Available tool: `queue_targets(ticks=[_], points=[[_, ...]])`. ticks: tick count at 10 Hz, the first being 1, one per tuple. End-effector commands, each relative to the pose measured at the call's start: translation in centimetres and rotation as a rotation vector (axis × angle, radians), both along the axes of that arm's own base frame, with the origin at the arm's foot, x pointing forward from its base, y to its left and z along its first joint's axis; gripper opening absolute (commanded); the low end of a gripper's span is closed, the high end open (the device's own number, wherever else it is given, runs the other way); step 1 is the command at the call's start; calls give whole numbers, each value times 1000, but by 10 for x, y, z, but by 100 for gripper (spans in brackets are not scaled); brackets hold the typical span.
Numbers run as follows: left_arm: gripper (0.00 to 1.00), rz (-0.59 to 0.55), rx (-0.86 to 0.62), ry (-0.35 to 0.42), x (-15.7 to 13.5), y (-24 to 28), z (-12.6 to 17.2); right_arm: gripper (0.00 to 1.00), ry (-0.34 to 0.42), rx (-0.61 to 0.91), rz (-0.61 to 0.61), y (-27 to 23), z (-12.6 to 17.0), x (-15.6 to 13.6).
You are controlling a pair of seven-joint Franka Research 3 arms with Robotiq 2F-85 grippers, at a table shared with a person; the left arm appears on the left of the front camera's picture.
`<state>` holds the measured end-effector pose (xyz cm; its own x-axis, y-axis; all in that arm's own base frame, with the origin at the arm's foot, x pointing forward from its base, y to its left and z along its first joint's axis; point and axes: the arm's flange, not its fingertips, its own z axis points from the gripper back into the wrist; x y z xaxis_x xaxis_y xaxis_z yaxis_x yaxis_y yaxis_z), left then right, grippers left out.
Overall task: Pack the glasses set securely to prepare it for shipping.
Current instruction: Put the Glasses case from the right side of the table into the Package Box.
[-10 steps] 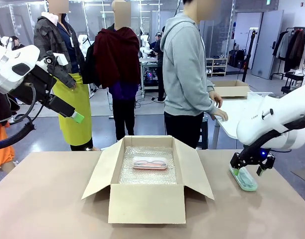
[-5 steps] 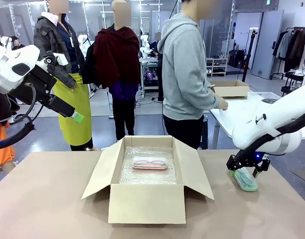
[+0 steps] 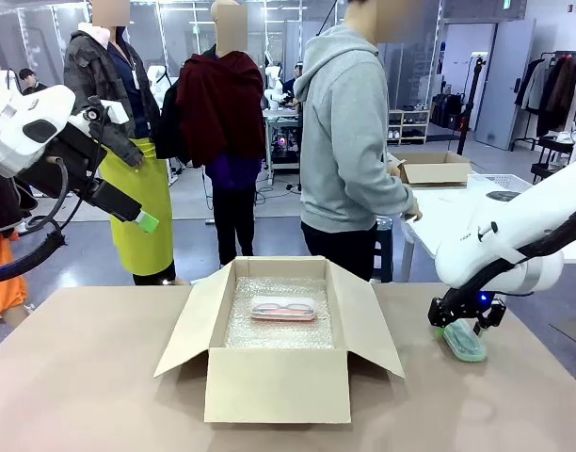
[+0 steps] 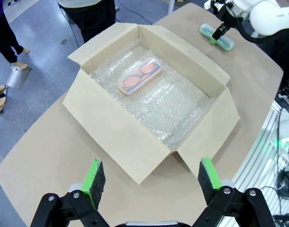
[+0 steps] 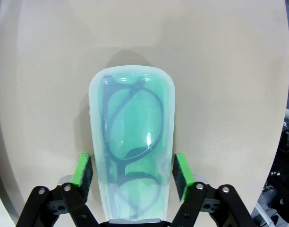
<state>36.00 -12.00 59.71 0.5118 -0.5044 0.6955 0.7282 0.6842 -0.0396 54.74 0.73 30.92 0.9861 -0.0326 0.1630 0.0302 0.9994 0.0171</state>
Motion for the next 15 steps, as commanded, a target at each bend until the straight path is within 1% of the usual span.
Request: queue_targets(ticks=[1, 2, 3, 4, 5, 6, 7, 9, 10, 11, 13, 14, 15], points=[[100, -9, -17, -10, -1, 2, 0, 71, -5, -20, -37, 8, 1, 4], [100, -9, -17, -10, -1, 2, 0, 60, -11, -18, -39, 8, 3, 3], [100, -9, -17, -10, -1, 2, 0, 52, -11, -16, -42, 8, 5, 3], [100, -9, -17, -10, -1, 2, 0, 40, -13, -18, -45, 8, 7, 3], [100, -9, -17, -10, -1, 2, 0, 33, -13, -15, -46, 8, 14, 3], [100, -9, -17, -10, -1, 2, 0, 29, -8, -18, -22, 7, 27, 3], [100, -9, -17, -10, -1, 2, 0, 29, 16, -8, 30, 10, 52, 1], [100, -9, -17, -10, -1, 2, 0, 29, -7, 21, 131, 16, 105, -3], [100, -9, -17, -10, -1, 2, 0, 29, -9, 5, 205, 22, 125, -8], [100, -9, -17, -10, -1, 2, 0, 29, 9, -12, 294, 28, 139, -10], [100, -9, -17, -10, -1, 2, 0, 29, -6, -4, 461, 42, 171, -18], [100, -9, -17, -10, -1, 2, 0, 29, -9, 25, 592, 49, 183, -22], [100, -9, -17, -10, -1, 2, 0, 29, -20, 64, 842, 64, 200, -30]])
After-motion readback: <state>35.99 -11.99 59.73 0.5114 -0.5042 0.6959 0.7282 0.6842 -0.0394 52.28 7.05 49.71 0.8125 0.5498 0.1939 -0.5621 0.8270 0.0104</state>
